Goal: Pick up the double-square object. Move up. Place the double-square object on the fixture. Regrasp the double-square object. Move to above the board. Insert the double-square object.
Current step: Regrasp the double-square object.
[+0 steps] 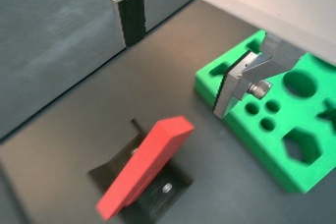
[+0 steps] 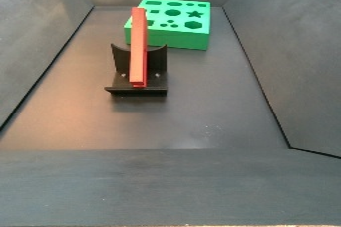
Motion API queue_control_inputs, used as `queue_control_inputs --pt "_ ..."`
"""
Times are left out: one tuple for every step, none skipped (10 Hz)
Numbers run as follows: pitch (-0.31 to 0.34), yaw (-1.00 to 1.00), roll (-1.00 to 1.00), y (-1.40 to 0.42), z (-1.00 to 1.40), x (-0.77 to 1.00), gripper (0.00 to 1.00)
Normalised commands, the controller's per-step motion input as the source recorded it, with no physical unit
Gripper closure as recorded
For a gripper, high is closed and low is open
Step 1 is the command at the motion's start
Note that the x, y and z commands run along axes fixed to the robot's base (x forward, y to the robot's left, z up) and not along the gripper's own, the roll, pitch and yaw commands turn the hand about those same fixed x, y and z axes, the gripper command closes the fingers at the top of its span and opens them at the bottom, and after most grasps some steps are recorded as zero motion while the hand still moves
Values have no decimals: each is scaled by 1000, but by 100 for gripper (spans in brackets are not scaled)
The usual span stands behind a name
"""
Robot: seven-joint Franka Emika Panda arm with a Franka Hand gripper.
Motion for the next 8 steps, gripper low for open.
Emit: queue_control_inputs --pt "47 32 1000 -25 -7 47 0" --pt "61 37 1000 -27 -6 62 0" --pt "75 41 1000 -32 -9 75 0" --pt "86 46 1000 -34 -6 81 0" --pt "117 59 1000 -41 -4 99 0" --pt "139 73 1000 -43 -9 107 0" --pt "164 90 1000 -48 -9 113 0" --pt "189 114 1000 -50 -10 116 0"
